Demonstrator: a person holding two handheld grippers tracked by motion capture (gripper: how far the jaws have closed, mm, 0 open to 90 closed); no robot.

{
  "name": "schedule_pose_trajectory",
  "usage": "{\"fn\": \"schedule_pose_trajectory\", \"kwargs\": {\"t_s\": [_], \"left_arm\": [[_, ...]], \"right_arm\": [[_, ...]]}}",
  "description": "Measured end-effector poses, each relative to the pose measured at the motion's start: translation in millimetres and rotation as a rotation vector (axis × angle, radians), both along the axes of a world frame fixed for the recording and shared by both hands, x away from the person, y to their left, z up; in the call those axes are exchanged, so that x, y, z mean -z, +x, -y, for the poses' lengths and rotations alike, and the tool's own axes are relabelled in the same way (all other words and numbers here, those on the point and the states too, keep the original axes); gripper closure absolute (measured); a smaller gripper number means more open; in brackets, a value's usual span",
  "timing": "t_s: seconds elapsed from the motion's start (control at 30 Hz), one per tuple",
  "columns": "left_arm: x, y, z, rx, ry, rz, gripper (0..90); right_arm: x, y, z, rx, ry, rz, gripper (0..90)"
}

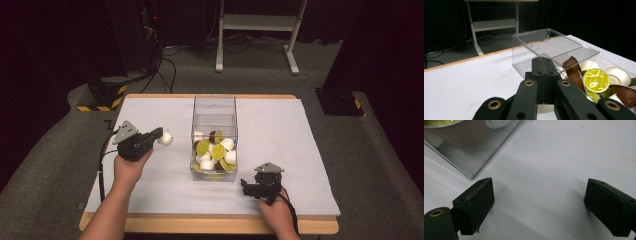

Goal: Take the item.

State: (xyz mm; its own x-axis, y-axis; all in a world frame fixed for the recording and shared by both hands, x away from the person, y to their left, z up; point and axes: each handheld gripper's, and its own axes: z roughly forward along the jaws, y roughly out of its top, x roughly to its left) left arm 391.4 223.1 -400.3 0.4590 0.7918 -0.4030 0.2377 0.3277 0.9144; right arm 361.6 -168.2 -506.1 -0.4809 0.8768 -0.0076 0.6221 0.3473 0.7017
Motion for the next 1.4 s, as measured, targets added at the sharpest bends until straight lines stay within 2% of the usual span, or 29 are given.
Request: {"fn": "schedule_pose_trajectory", "kwargs": {"t_s": [0.07,0.13,0.27,0.47,0.57,0.6,0.63,0.7,0.73,0.9,0.97,1.0,1.07,1.1,1.4], "left_arm": [[3.0,1.1,-4.3,-0.008,0.007,-0.008,90.0],[6.1,2.5,-7.2,-0.02,-0.004,-0.015,90.0],[12.6,5.3,-13.4,-0.03,0.014,-0.025,90.0],[25.0,9.0,-17.5,-0.043,0.012,-0.042,90.0],[31.5,11.1,-19.4,-0.05,0.018,-0.051,90.0],[34.5,11.7,-21.4,-0.045,0.033,-0.057,90.0],[36.3,12.2,-21.0,-0.051,0.02,-0.059,90.0],[41.7,13.4,-22.4,-0.057,0.026,-0.073,90.0],[44.5,14.0,-23.9,-0.057,0.038,-0.077,90.0],[56.7,17.5,-25.9,-0.077,0.047,-0.101,90.0],[62.0,18.6,-26.2,-0.079,0.072,-0.109,90.0],[63.6,19.1,-25.2,-0.087,0.064,-0.111,90.0],[67.6,20.3,-25.1,-0.092,0.077,-0.113,90.0],[69.5,20.8,-25.4,-0.09,0.097,-0.12,90.0],[80.0,25.7,-15.5,-0.097,0.143,-0.123,90.0]], "right_arm": [[0.0,0.0,0.0,0.0,0.0,0.0,9.2],[0.0,0.0,0.0,0.0,0.0,0.0,9.1],[0.0,0.0,0.0,0.0,0.0,0.0,9.1],[0.0,0.0,0.0,0.0,0.0,0.0,9.1],[0.0,0.0,0.0,0.0,0.0,0.0,9.1],[0.0,0.0,0.0,0.0,0.0,0.0,9.1],[0.0,0.0,0.0,0.0,0.0,0.0,9.1],[0.0,0.0,0.0,0.001,0.0,0.0,9.1],[0.0,0.0,0.0,0.001,0.0,0.0,9.2],[0.0,0.0,0.0,0.001,0.0,0.0,9.1],[0.0,0.0,-0.1,0.001,0.001,0.0,9.1],[0.0,0.0,-0.1,0.001,0.001,0.0,9.2],[0.0,0.0,-0.1,0.001,0.001,0.0,9.2],[0.0,0.0,-0.1,0.001,0.001,0.0,9.2],[0.0,0.0,-0.1,0.001,0.001,0.0,9.1]]}}
